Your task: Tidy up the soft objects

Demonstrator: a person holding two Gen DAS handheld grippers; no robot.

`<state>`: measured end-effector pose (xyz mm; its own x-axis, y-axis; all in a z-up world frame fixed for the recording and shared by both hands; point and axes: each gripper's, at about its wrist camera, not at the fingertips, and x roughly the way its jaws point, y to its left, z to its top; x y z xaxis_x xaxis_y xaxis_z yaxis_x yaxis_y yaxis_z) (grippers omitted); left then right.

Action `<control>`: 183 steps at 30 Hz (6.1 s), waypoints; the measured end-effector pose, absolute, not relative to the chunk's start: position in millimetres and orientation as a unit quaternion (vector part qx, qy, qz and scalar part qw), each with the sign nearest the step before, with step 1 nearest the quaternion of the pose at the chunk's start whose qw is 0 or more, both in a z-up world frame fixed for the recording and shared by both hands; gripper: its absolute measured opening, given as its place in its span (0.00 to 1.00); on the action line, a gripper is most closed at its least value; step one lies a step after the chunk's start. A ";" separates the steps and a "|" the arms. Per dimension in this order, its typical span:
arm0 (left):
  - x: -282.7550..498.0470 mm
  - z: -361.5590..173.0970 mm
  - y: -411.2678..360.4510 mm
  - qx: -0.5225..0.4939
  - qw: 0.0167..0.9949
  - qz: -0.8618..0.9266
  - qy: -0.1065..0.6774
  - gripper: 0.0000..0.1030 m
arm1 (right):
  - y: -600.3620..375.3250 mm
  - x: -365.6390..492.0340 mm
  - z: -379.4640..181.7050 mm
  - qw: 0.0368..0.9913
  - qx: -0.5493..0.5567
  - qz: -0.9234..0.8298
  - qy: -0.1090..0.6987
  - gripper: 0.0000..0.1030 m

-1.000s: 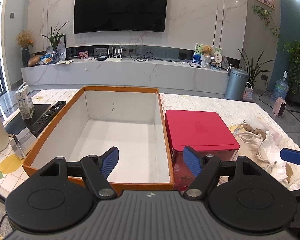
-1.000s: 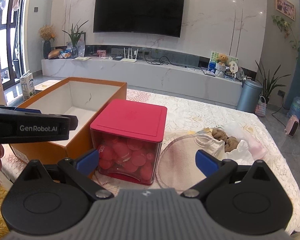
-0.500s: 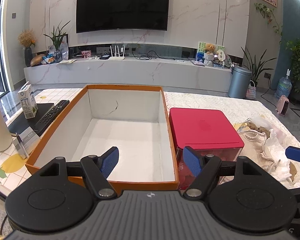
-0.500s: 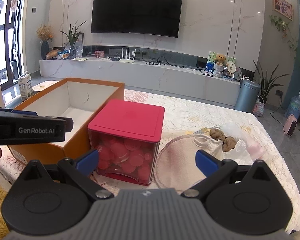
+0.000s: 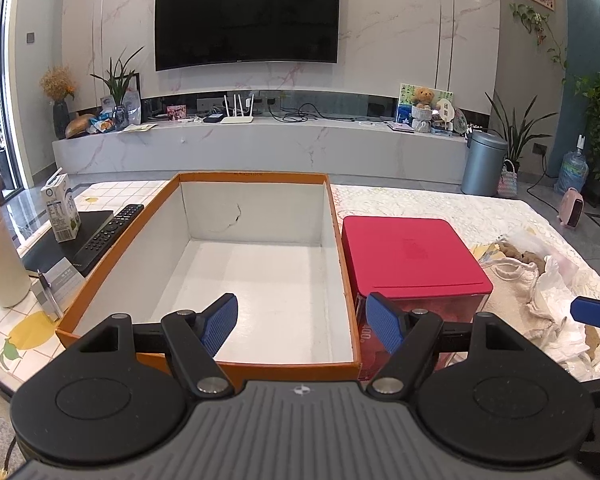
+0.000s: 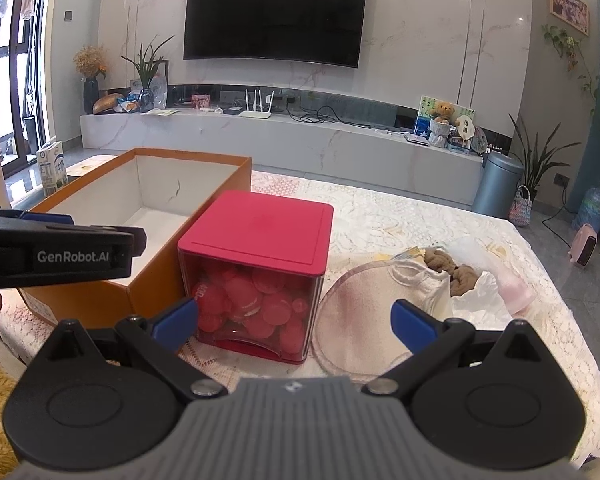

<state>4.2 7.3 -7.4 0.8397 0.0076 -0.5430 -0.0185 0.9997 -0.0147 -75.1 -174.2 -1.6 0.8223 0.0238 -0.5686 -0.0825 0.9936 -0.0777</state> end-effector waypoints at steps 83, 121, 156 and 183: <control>52.9 -69.6 -108.7 0.127 0.873 -0.248 0.399 0.79 | -313.3 -30.1 -81.4 0.734 -0.341 0.143 0.570 0.53; 32.4 -53.7 -104.4 0.136 0.899 -0.243 0.340 0.86 | -326.7 -87.2 2.5 0.862 -0.093 0.079 0.492 0.50; 34.5 -129.4 -197.5 0.457 0.815 -0.246 0.256 0.88 | -381.2 -65.1 -20.6 0.921 0.116 -0.132 0.348 0.51; 41.5 -74.5 -154.3 0.286 0.897 -0.189 0.278 0.15 | -382.5 -73.3 -19.4 0.920 0.130 -0.141 0.342 0.51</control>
<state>41.5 -154.3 -74.5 0.7735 -0.1796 -0.6078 0.4987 0.7644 0.4087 -73.3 -382.5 -19.4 0.7267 -0.1696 -0.6656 0.3477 0.9266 0.1435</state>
